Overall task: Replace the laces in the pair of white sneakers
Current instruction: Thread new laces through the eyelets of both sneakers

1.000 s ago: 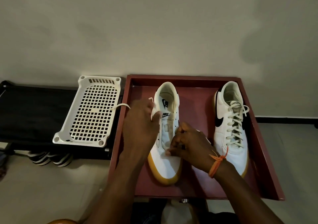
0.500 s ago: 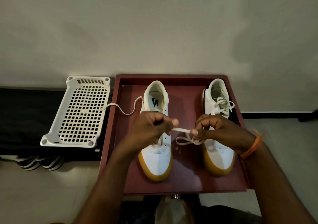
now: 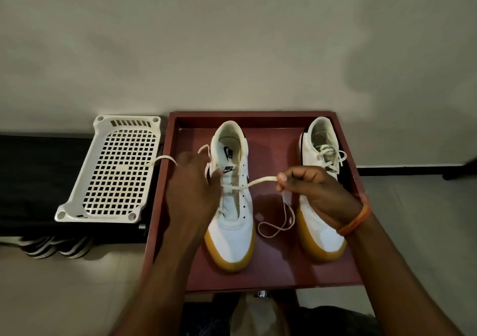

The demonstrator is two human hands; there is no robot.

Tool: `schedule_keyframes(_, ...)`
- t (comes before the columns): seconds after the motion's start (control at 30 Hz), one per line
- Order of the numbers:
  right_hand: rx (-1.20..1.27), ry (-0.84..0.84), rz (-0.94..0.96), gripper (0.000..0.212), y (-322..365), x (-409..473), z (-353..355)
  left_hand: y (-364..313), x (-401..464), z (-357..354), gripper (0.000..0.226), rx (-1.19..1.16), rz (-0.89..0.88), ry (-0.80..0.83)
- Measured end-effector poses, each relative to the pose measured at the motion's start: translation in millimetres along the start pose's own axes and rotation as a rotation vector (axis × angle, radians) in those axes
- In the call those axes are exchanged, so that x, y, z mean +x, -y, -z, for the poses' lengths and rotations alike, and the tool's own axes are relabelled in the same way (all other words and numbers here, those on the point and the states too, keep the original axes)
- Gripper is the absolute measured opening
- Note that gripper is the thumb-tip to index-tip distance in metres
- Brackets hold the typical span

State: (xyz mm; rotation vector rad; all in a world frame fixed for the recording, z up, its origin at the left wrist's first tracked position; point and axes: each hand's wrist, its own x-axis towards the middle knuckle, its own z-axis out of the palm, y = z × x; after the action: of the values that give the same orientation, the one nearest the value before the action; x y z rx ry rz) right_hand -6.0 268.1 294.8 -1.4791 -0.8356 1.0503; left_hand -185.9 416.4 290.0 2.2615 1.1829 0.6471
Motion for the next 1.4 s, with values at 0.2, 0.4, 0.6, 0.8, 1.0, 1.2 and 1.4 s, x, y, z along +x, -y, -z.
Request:
schedule_keyframes(0.2,-0.085,0.055,-0.003,0.028,-4,2,-14,-33,-5,-8,0.016,-0.643,0.074,0.587)
schedule_keyframes(0.4,-0.177,-0.014,-0.070,0.026,-10,2,2,6,11,9,0.024,-0.167,0.056,0.443)
schedule_keyframes(0.6,-0.295,-0.072,-0.047,0.017,-16,3,14,37,14,31,0.019,0.262,0.403,-0.038)
schedule_keyframes(0.8,-0.307,-0.113,-0.025,0.014,-18,4,9,37,14,35,0.020,0.221,0.322,-0.079)
schedule_keyframes(1.0,-0.286,-0.073,0.068,0.016,-20,9,-17,-32,-8,-4,0.020,-0.562,0.070,0.605)
schedule_keyframes(1.2,-0.316,-0.061,0.015,0.011,-20,7,-10,-2,6,5,0.011,-0.437,0.247,0.498)
schedule_keyframes(1.4,-0.331,-0.095,0.021,0.017,-21,7,-5,43,15,27,0.013,0.067,0.289,0.179)
